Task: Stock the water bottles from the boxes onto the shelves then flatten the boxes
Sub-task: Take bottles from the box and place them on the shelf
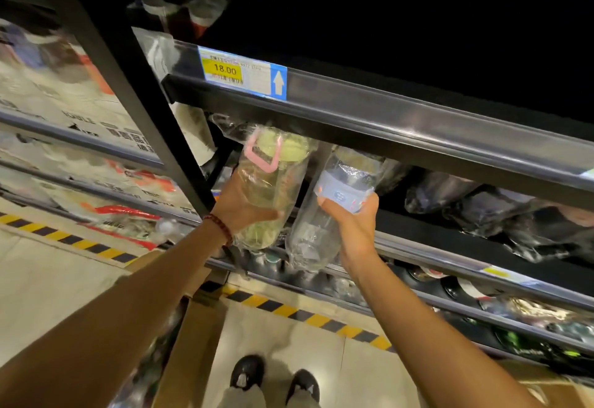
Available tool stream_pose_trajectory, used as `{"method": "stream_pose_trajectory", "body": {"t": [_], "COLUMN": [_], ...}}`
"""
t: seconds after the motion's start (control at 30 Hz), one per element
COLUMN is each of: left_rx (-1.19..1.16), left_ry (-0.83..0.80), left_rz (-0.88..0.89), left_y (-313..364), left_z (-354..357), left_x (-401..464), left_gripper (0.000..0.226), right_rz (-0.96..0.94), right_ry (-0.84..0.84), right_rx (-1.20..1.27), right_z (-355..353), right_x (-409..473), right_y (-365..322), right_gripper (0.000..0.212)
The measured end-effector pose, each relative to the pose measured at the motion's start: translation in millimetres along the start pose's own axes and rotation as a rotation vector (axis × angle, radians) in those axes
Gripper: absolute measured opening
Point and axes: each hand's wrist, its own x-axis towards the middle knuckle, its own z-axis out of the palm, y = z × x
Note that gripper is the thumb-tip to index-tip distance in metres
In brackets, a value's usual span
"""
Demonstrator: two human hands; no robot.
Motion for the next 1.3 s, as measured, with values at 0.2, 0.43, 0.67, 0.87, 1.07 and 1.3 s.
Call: {"method": "stream_pose_trajectory", "body": {"t": [0.2,0.43,0.67,0.87,1.07,1.3], "left_rx": [0.081,-0.068,-0.086,-0.010,0.082,0.120], "left_ry": [-0.018,-0.165,-0.273,-0.228,-0.228,-0.080], "left_rz": [0.090,0.221,0.072,0.052,0.108,0.172], "left_y": [14,26,43,41,41,15], "left_z": [-6,11,51,61,52,31], "left_x": [21,30,48,48,51,66], "left_gripper": [0.099,0.071,0.047,0.038,0.057,0.050], "right_rz": [-0.035,-0.176,-0.229,-0.227,-0.195,-0.116], "right_ry": [0.089,0.238,0.306,0.333,0.268,0.233], "right_rx": [-0.017,-0.283,-0.479,-0.594,-0.552,-0.390], "right_z": [9,-11,-31,-44,-44,-19], "right_x": [2,2,6,13,33,48], "right_y": [-7,-20,-39,-50,-43,-25], "right_gripper": [0.063,0.061,0.055,0.043,0.037,0.018]}}
